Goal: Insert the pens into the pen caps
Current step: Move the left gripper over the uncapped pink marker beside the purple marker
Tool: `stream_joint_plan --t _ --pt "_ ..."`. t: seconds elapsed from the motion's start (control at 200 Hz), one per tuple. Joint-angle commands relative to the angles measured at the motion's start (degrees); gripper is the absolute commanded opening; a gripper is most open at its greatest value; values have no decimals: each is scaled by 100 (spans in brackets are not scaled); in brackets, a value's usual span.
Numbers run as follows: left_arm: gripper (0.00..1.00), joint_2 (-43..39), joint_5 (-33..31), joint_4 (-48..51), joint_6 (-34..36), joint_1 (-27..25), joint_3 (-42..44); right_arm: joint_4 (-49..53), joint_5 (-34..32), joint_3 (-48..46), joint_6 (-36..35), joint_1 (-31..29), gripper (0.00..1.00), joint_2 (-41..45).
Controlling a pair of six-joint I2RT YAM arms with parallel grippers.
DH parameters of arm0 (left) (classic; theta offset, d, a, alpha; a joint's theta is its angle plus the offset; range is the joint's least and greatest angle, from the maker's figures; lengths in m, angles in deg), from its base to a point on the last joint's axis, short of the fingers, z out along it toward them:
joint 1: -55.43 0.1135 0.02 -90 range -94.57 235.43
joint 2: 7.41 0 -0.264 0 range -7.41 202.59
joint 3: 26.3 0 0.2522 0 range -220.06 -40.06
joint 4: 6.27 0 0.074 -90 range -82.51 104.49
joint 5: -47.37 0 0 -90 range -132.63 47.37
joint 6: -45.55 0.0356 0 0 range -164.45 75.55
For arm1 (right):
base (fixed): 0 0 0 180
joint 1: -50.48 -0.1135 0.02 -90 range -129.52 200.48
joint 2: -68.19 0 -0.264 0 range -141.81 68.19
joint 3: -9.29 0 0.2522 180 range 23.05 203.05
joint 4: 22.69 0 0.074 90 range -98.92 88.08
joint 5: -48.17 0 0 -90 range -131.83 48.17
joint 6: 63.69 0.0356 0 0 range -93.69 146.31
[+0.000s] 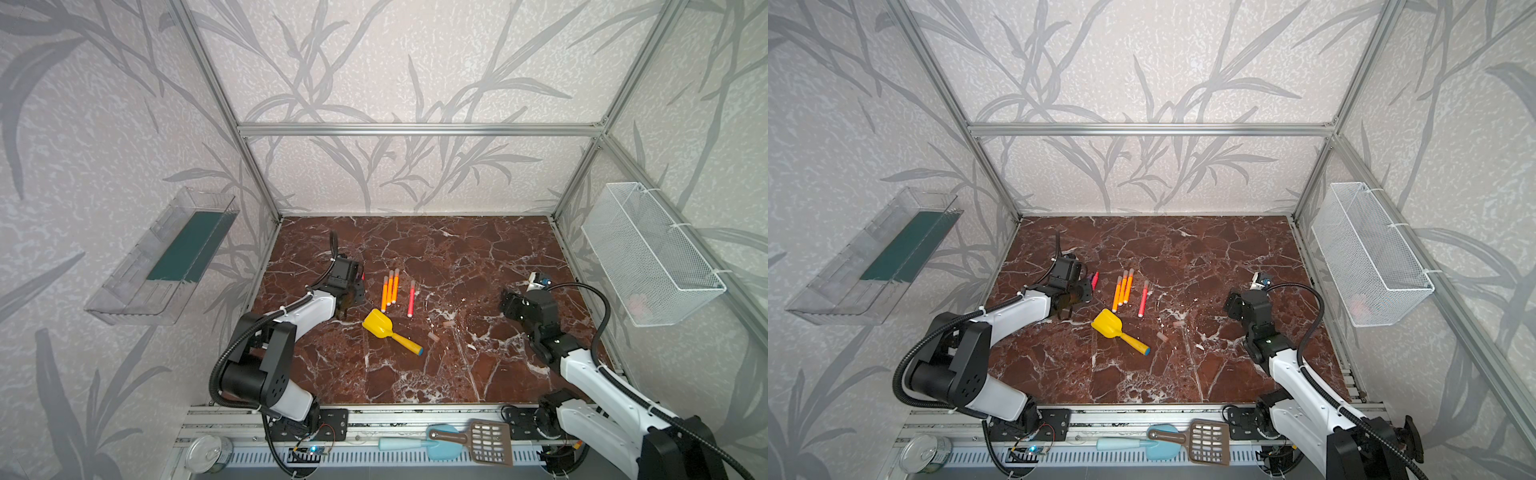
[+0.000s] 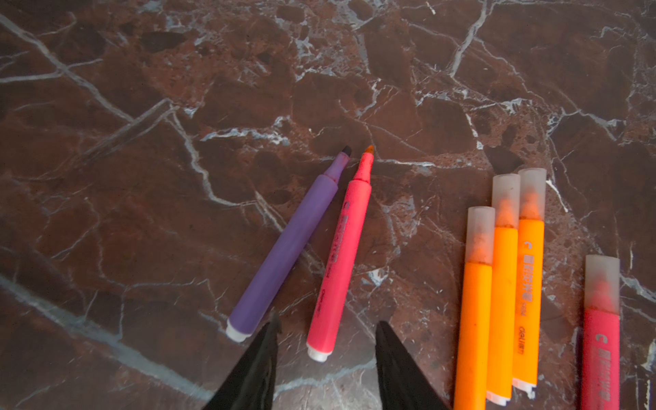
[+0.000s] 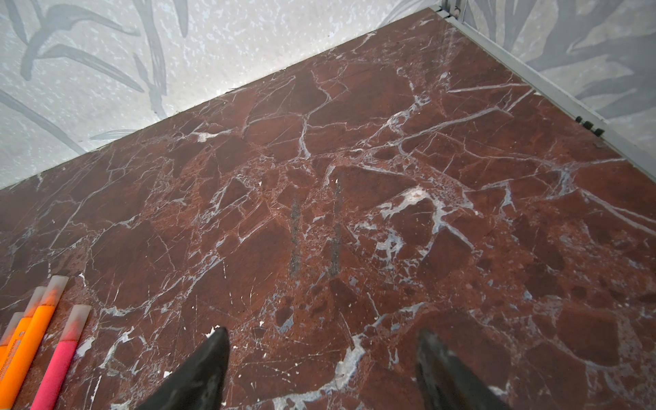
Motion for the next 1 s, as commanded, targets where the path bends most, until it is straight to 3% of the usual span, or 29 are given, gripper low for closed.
stream_joint_plan --t 0.0,0.24,0.605,0.805,0.995 --pt "46 271 113 383 120 28 -348 -114 -1 -27 -37 11 81 19" --pt "43 816 141 801 70 28 -821 -113 8 -29 -39 11 81 19" --pt "36 1208 470 840 -246 21 -874 -115 14 -27 -34 11 81 10" --pt "28 1315 431 849 -264 19 -874 -112 8 -36 -27 11 81 18" --pt "13 1262 346 902 -245 11 -870 -112 8 -27 -30 11 81 19"
